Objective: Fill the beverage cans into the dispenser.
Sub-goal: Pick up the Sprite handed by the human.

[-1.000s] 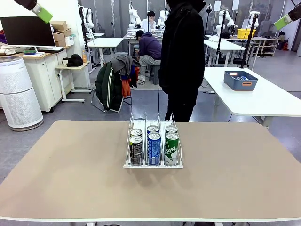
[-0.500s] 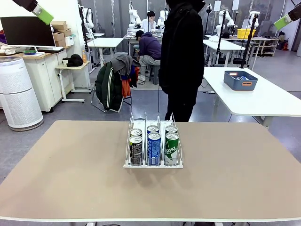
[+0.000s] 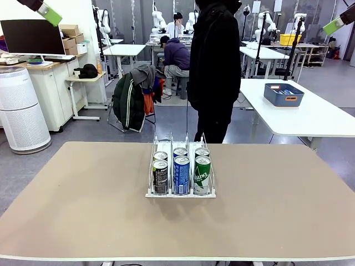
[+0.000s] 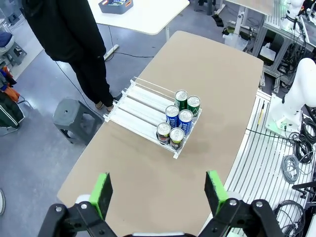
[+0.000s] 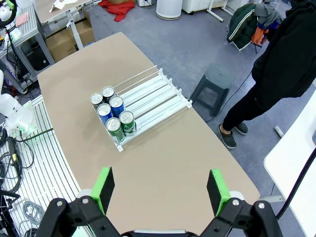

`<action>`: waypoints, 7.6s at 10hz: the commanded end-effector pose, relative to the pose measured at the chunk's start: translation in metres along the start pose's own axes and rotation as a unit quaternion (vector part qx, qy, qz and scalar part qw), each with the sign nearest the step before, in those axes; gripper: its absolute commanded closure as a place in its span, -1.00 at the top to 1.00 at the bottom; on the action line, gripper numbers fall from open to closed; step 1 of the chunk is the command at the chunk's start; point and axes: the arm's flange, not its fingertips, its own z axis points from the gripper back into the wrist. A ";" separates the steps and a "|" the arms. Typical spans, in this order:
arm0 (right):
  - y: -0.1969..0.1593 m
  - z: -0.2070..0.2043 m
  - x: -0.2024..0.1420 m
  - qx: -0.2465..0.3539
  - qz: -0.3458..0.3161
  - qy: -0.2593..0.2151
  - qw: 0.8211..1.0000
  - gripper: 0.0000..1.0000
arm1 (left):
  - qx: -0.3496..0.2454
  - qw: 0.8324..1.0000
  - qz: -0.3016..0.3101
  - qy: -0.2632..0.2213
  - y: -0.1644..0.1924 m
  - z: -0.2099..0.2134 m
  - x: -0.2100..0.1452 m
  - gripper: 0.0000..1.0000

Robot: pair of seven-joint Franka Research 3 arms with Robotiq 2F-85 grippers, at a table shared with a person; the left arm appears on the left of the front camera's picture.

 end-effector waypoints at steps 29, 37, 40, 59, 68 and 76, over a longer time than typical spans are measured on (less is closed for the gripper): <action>0.002 -0.001 -0.001 0.000 -0.001 0.000 1.000 1.00 | 0.003 1.000 0.000 0.002 0.000 -0.001 -0.001 1.00; 0.002 -0.001 -0.001 0.000 -0.001 0.000 1.000 1.00 | 0.003 1.000 0.000 0.002 0.000 -0.001 -0.001 1.00; 0.002 -0.001 -0.001 0.000 -0.001 0.000 1.000 1.00 | 0.003 1.000 0.000 0.002 0.000 -0.001 -0.001 1.00; 0.002 -0.001 -0.001 0.000 -0.001 0.000 1.000 1.00 | 0.003 1.000 0.000 0.002 0.000 -0.001 -0.001 1.00; 0.002 -0.001 -0.001 0.000 -0.001 0.000 1.000 1.00 | 0.003 1.000 0.000 0.002 0.000 -0.001 -0.001 1.00; 0.002 -0.001 -0.001 0.000 -0.001 0.000 1.000 1.00 | 0.003 1.000 0.000 0.002 0.000 -0.001 -0.001 1.00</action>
